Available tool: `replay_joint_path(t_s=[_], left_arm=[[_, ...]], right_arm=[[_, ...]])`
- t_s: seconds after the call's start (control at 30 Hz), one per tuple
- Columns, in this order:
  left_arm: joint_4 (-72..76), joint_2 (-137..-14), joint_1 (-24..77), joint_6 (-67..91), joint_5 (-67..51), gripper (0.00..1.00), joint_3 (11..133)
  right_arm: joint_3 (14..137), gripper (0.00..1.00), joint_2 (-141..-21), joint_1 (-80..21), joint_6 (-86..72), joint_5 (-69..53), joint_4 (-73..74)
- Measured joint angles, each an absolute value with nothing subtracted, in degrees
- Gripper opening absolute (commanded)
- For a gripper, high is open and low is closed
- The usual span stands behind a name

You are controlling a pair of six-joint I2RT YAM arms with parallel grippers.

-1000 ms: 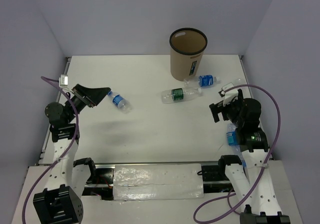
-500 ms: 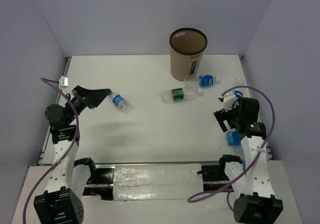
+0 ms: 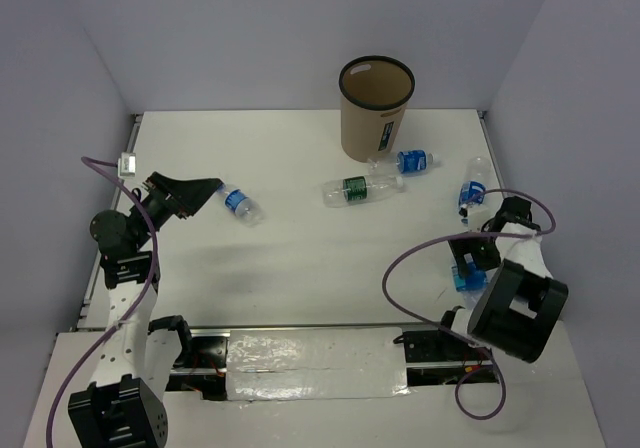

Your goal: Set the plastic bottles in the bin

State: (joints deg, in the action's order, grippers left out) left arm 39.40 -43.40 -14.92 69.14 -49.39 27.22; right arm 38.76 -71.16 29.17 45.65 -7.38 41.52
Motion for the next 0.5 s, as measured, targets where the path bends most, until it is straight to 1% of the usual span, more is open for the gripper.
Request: replay_joint_path(t_s=[0.03,0.07,0.1,0.13,0.17,0.2,0.23,0.3,0.43,0.5], left_arm=[[39.27,-43.4,-14.92,69.04,-49.36,0.99,27.22],[39.11,-43.4,-14.92,68.95,-49.36,0.99,27.22],[38.98,-43.42,-14.92,68.88,-49.36,0.99,27.22],[38.92,-43.46,-14.92,68.79,-49.36,1.0,27.22],[38.87,-43.59,-14.92,68.75,-49.34,0.99,27.22],[38.83,-43.75,-14.92,68.71,-49.34,0.99,27.22],[38.63,-43.92,-14.92,68.58,-49.34,0.99,27.22],[38.3,-44.23,-14.92,68.23,-49.34,0.99,27.22],[37.82,-44.62,-14.92,67.75,-49.34,1.0,27.22],[37.69,-44.6,-14.92,67.72,-49.32,1.0,27.22]], right_arm=[[38.76,0.99,-73.17,29.32,45.87,-7.81,40.93],[38.76,0.96,-74.91,29.45,45.91,-8.47,40.6],[38.79,0.9,-76.6,29.52,46.13,-9.1,40.23],[38.79,0.75,-78.43,29.54,46.41,-9.34,39.72],[39.48,0.62,-79.75,29.63,47.11,-9.02,39.4],[40.25,0.46,-80.66,29.95,47.59,-9.08,39.0],[41.08,0.26,-81.62,30.57,48.03,-9.39,38.96],[42.5,0.14,-82.56,31.79,49.12,-11.49,40.05],[42.68,0.02,-79.22,32.69,52.4,-15.75,44.6],[43.09,0.01,-74.67,32.58,54.17,-18.39,48.05]])
